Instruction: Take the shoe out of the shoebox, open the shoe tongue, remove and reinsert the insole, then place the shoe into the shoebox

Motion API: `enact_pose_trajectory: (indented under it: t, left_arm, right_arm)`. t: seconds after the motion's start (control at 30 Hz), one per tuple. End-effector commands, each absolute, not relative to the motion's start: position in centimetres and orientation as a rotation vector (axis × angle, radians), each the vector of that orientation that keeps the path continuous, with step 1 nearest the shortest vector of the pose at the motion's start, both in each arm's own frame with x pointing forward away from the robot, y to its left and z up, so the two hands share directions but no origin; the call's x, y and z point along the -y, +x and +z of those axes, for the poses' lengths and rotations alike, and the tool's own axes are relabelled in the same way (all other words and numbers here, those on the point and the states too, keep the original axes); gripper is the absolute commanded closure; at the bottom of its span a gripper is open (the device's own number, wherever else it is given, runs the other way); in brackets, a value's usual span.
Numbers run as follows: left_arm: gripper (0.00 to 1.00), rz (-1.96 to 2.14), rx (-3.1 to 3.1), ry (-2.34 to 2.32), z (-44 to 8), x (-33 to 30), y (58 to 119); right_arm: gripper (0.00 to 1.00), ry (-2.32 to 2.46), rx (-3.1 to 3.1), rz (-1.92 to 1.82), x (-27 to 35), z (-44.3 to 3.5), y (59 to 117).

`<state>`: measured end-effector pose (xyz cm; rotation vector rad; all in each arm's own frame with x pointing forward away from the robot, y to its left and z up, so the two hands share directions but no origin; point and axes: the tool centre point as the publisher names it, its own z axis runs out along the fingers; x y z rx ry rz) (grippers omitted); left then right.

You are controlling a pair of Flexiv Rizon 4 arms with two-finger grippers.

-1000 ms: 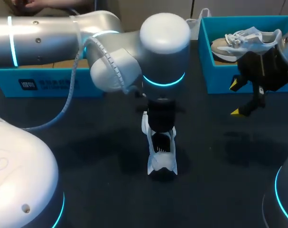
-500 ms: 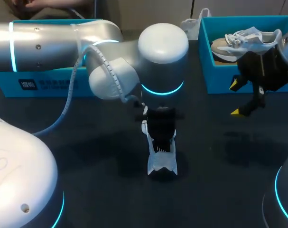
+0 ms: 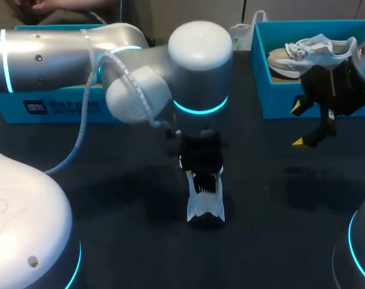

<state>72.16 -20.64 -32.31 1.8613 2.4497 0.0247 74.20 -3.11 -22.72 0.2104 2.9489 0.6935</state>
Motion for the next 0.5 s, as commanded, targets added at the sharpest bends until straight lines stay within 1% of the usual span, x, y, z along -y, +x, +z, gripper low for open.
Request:
enact_pose_trajectory:
  t: [0.03, 0.07, 0.1, 0.13, 0.17, 0.2, 0.5]
  left_arm:
    - [0.43, 0.026, -2.691, 1.508, -30.6, 19.3, 72.1]
    - [0.35, 0.044, -2.718, 1.46, -30.4, 18.9, 71.7]
    - [0.35, 0.082, -2.787, 1.33, -30.4, 18.8, 71.3]
    - [0.25, 0.049, -2.846, 1.249, -30.2, 18.4, 71.0]
    - [0.06, 0.085, -2.888, 1.171, -30.0, 18.3, 70.5]
    - [0.0, 0.047, -2.924, 1.092, -29.7, 18.0, 70.1]
    - [0.0, 0.047, -2.924, 1.092, -29.7, 18.0, 70.1]
  right_arm:
    - [0.0, 0.213, -2.95, 0.689, 3.0, -22.7, 74.2]
    - [0.0, 0.213, -2.95, 0.689, 3.0, -22.7, 74.2]
    - [0.0, 0.213, -2.95, 0.689, 3.0, -22.7, 74.2]
    - [0.0, 0.213, -2.95, 0.689, 3.0, -22.7, 74.2]
    - [0.0, 0.213, -2.95, 0.689, 3.0, -22.7, 74.2]
    - [0.0, 0.213, -2.95, 0.689, 3.0, -22.7, 74.2]
    - [0.0, 0.213, -2.95, 0.689, 3.0, -22.7, 74.2]
